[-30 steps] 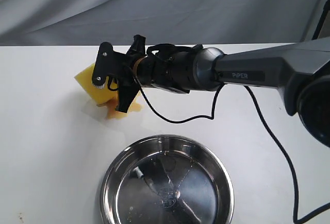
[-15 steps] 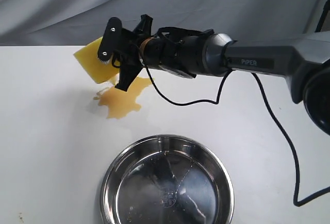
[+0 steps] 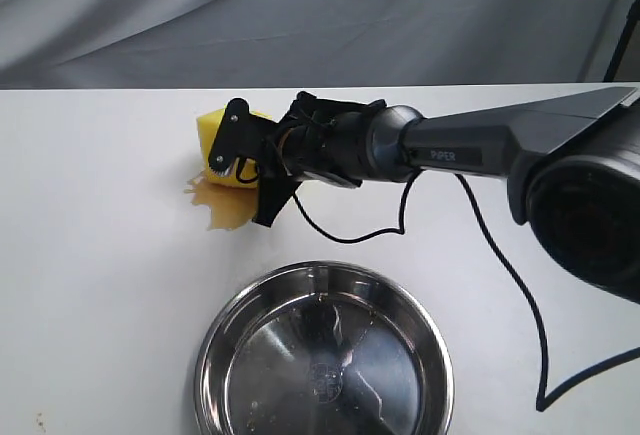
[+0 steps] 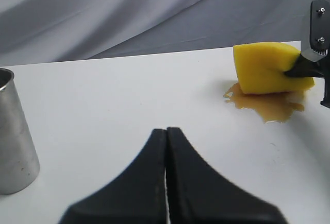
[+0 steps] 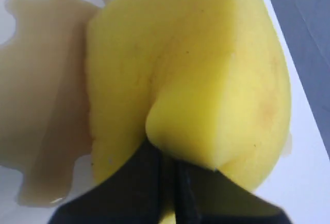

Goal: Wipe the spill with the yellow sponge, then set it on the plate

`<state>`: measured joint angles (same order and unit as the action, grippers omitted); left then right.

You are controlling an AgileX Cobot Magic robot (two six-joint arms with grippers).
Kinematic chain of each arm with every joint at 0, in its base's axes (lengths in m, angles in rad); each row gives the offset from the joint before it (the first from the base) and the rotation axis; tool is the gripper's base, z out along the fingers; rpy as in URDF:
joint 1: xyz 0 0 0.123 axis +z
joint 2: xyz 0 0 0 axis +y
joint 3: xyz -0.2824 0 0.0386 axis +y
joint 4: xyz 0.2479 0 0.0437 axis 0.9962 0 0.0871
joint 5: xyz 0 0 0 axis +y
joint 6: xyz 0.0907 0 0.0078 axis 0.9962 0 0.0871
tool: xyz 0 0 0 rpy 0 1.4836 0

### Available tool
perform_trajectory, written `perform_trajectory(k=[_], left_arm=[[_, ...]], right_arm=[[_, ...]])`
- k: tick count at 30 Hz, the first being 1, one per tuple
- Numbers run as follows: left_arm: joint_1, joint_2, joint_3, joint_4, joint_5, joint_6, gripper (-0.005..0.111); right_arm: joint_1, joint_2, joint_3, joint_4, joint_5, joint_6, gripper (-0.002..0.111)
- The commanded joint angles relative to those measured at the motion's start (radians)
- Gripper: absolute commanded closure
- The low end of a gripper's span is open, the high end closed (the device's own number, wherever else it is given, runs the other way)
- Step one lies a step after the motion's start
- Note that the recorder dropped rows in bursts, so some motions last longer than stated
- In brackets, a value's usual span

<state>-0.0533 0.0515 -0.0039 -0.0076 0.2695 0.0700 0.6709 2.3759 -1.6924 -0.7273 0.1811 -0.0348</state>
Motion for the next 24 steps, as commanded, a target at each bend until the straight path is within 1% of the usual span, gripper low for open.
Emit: perform_trajectory(k=[1, 5, 9, 16, 24], left_arm=[[-0.005, -0.004, 0.004, -0.008, -0.002, -0.001, 0.107], [-0.005, -0.004, 0.004, -0.008, -0.002, -0.001, 0.107], [-0.005, -0.004, 0.004, -0.008, -0.002, -0.001, 0.107], [-0.005, -0.004, 0.004, -0.008, -0.002, -0.001, 0.107], [-0.005, -0.004, 0.004, -0.008, -0.002, -0.001, 0.107]], right_arm=[[0.057, 0.013, 0.008, 0.009, 0.05, -0.03, 0.108], [0.121, 0.013, 0.008, 0.009, 0.101, -0.049, 0.108], [0.146, 0.013, 0.008, 0.021, 0.116, -0.049, 0.108], [0.155, 0.01, 0.008, 0.016, 0.117, -0.049, 0.108], [0.151, -0.053, 0.008, 0.003, 0.088, -0.037, 0.108]])
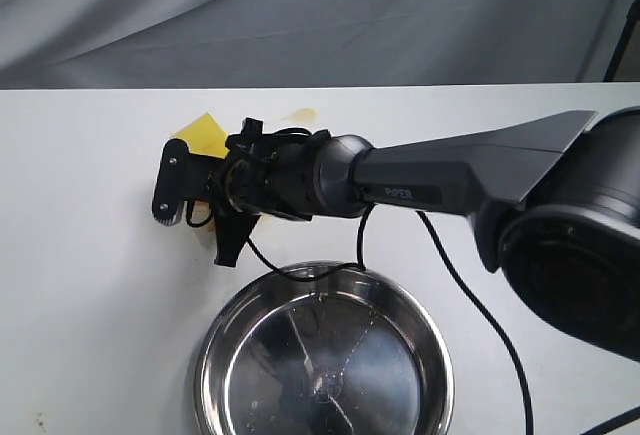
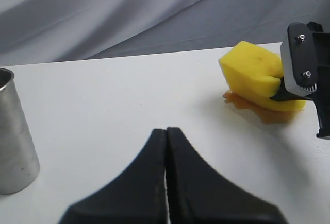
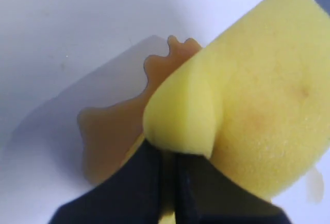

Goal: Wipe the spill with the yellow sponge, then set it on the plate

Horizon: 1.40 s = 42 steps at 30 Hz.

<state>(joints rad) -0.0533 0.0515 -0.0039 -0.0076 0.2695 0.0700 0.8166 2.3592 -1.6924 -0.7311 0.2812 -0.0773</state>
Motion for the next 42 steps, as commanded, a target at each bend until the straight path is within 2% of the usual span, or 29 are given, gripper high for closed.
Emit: perform_trajectory(k=[1, 22, 29, 34, 42], left_arm=[[-0.005, -0.004, 0.004, -0.008, -0.002, -0.001, 0.107], [-0.005, -0.004, 0.004, -0.008, -0.002, -0.001, 0.107], [-0.005, -0.004, 0.004, -0.008, -0.002, -0.001, 0.107], [-0.005, -0.004, 0.004, -0.008, -0.002, -0.001, 0.107], [-0.005, -0.004, 0.004, -0.008, -0.002, -0.001, 0.107]], right_arm=[[-0.001, -0.046, 0.004, 0.006, -0.015, 0.017, 0.108], [-0.09, -0.179, 0.004, 0.02, -0.061, 0.233, 0.108], [-0.107, -0.229, 0.004, 0.129, -0.047, 0.24, 0.108], [-0.121, -0.263, 0.009, 0.183, 0.026, 0.238, 0.108], [-0.138, -0.345, 0.111, 0.319, 0.006, 0.178, 0.108]])
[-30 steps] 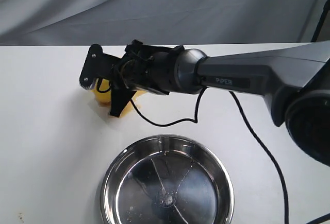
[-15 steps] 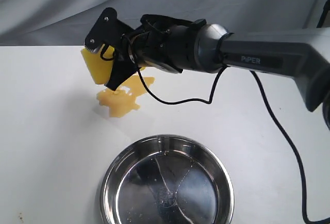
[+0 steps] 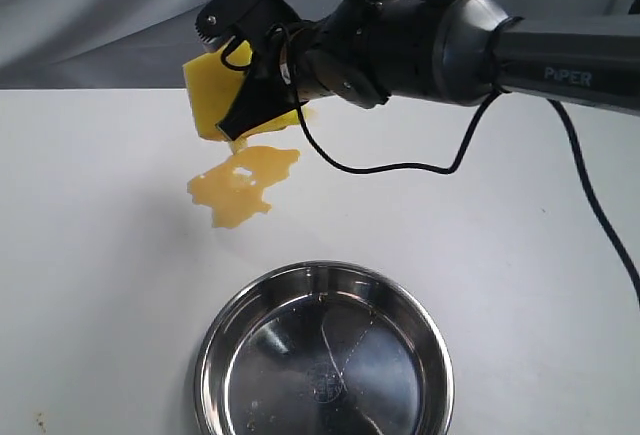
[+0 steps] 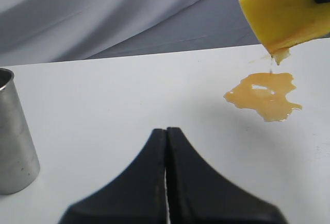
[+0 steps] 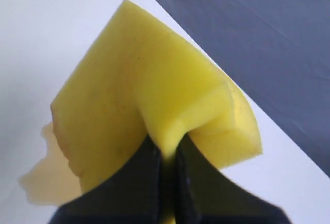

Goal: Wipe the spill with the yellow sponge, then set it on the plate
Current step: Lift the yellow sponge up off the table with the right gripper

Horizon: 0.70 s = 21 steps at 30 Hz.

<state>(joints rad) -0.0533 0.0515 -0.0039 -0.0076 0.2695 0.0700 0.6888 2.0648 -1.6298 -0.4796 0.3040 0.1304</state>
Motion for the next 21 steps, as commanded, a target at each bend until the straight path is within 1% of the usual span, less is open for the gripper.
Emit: perform_trajectory(k=[1, 8, 15, 19, 21], left_arm=[[-0.005, -0.004, 0.004, -0.008, -0.002, -0.001, 0.107], [-0.005, -0.004, 0.004, -0.008, -0.002, -0.001, 0.107], [-0.005, -0.004, 0.004, -0.008, -0.002, -0.001, 0.107], [-0.005, -0.004, 0.004, -0.008, -0.002, -0.001, 0.107], [-0.005, -0.004, 0.004, -0.008, -0.002, -0.001, 0.107]], right_arm=[[-0.013, -0.062, 0.065, 0.103, -0.03, -0.049, 0.108], [-0.02, -0.174, 0.172, 0.319, -0.041, -0.211, 0.108], [-0.02, -0.333, 0.301, 0.375, -0.039, -0.217, 0.108], [-0.02, -0.428, 0.376, 0.438, -0.028, -0.22, 0.108], [-0.02, -0.482, 0.414, 0.486, 0.005, -0.23, 0.108]])
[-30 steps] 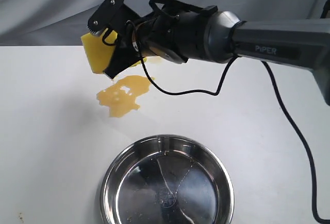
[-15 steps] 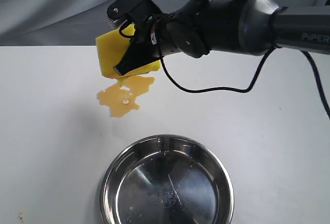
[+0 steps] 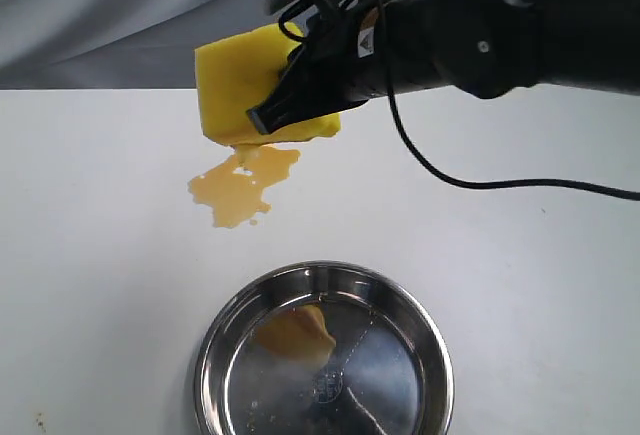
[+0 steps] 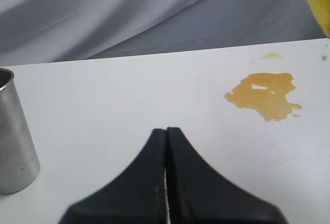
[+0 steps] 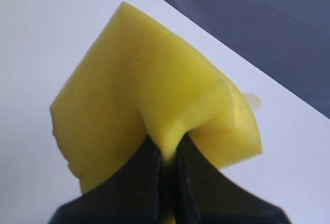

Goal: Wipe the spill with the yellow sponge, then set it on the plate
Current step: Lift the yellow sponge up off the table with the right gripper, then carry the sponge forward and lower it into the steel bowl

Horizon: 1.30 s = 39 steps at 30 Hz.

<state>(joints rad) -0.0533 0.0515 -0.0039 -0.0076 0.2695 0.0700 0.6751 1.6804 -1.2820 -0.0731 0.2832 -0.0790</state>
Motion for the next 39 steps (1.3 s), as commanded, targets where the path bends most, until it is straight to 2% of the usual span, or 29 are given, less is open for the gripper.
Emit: perform_trajectory(k=[1, 15, 22, 32, 39], left_arm=[[-0.005, -0.004, 0.004, -0.008, -0.002, -0.001, 0.107], [-0.005, -0.004, 0.004, -0.008, -0.002, -0.001, 0.107], [-0.005, -0.004, 0.004, -0.008, -0.002, -0.001, 0.107], [-0.005, -0.004, 0.004, -0.008, -0.002, -0.001, 0.107], [-0.005, -0.004, 0.004, -0.008, -0.002, -0.001, 0.107]], right_arm=[[-0.006, -0.123, 0.08, 0.095, 0.043, -0.028, 0.108], [-0.006, -0.319, 0.427, 0.453, 0.153, -0.174, 0.108], [0.003, -0.313, 0.569, 0.645, 0.027, -0.285, 0.108], [0.003, -0.313, 0.618, 0.762, -0.008, -0.289, 0.108], [0.003, -0.312, 0.618, 0.779, -0.006, -0.29, 0.108]])
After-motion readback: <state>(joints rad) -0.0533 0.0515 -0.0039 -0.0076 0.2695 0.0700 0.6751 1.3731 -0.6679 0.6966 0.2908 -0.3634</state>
